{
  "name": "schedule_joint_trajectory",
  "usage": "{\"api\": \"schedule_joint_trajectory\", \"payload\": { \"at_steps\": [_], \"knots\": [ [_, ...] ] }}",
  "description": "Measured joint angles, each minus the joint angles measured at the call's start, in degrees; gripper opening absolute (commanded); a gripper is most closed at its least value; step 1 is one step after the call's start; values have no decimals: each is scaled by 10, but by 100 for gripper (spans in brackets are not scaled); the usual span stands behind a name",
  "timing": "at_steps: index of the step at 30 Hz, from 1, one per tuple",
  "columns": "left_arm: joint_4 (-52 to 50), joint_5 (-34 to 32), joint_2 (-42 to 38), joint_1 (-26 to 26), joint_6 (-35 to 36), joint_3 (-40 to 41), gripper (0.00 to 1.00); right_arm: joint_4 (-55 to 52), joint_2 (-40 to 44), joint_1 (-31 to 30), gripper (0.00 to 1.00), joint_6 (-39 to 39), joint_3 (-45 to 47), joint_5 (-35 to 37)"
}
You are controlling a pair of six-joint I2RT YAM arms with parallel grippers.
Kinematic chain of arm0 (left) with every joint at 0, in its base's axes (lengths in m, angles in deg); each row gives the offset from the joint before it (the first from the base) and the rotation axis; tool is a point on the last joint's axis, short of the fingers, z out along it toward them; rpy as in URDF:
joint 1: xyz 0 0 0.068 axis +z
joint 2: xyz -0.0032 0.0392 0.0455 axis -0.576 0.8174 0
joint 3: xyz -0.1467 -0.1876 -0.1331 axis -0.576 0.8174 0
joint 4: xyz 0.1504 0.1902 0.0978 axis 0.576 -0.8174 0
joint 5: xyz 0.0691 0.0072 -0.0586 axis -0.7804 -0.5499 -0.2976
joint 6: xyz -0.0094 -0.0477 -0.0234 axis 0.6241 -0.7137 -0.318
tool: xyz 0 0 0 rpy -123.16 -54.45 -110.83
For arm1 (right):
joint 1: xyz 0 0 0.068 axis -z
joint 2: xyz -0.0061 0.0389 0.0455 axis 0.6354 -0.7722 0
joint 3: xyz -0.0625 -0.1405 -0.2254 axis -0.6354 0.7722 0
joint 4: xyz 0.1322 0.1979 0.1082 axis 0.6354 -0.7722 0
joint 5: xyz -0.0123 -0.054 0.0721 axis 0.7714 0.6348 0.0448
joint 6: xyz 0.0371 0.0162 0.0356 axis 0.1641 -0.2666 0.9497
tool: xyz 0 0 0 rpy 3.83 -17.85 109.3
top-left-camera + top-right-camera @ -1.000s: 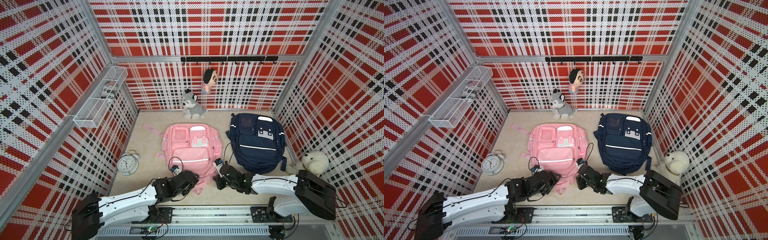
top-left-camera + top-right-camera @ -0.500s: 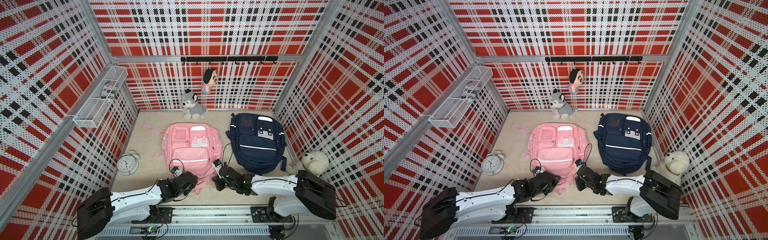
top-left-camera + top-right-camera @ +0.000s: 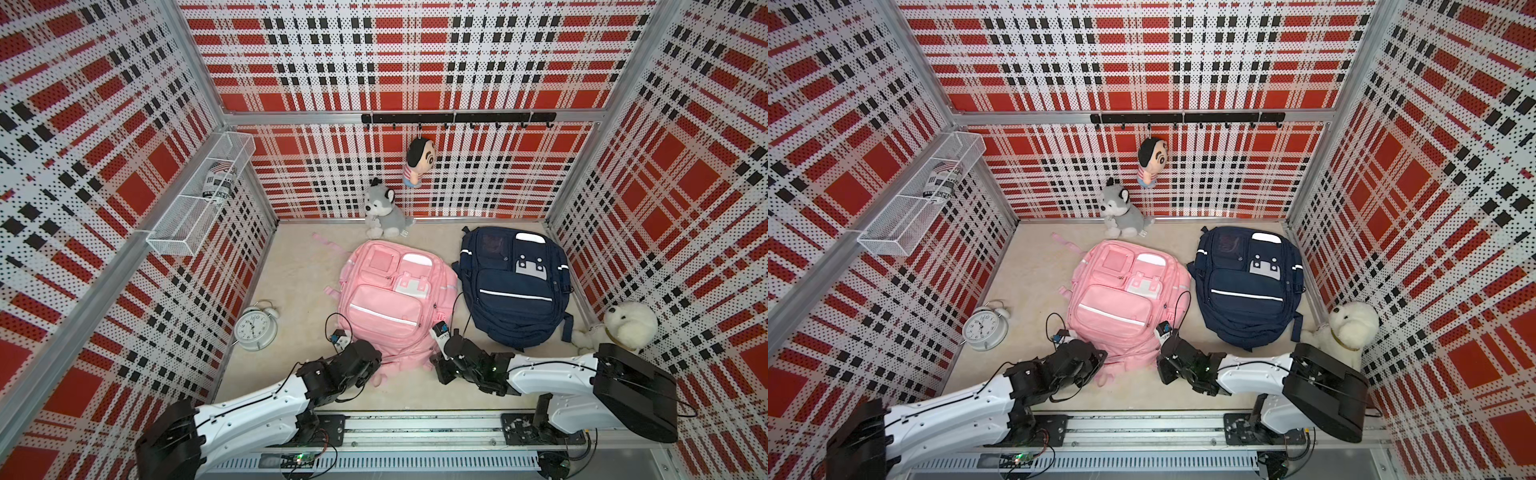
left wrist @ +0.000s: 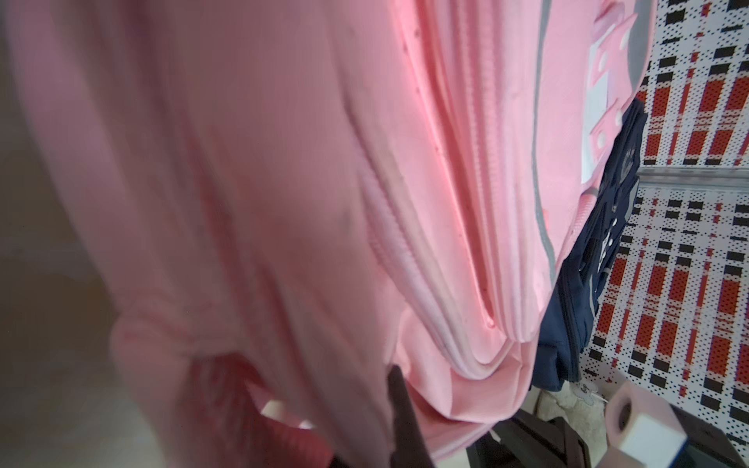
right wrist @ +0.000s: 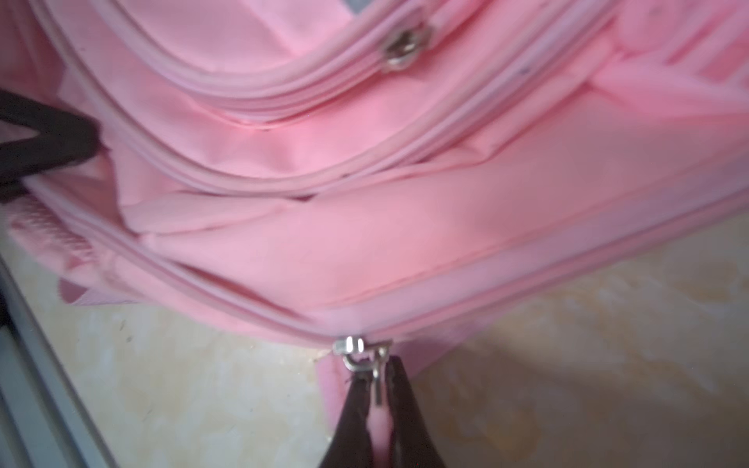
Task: Zip up the backpack
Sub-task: Zip the zipper on the backpack.
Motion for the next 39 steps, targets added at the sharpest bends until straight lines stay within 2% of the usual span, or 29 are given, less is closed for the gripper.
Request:
{"api": "schedule_joint_trajectory", "payload": {
  "at_steps": [6,13,23,28,30,31,33,35,36,37,39],
  "knots": [
    [-35,5,-83,24,11,42,0,-3,-2,40,0,-25,0,9],
    [-42,15,-97,29,27,44,0,-9,-2,115,0,-69,-6,-9],
    [-60,31,-158,55,47,60,0,-47,-74,221,0,-145,-99,-56],
    [-48,35,-170,55,47,76,0,-55,-87,236,0,-161,-116,-90],
    [-42,35,-166,55,47,78,4,-58,-93,238,0,-164,-121,-94],
    [-38,34,-162,53,47,78,6,-60,-97,239,0,-167,-124,-95],
    [-25,32,-148,47,48,78,20,-65,-107,242,0,-170,-132,-94],
    [-7,23,-128,35,47,78,39,-72,-118,247,0,-172,-143,-92],
    [2,19,-119,30,48,78,52,-75,-122,250,0,-172,-148,-91],
    [16,13,-110,22,45,78,65,-78,-127,253,7,-173,-153,-91],
    [42,-4,-96,4,41,71,99,-83,-130,254,32,-173,-161,-91]
  ]
}}
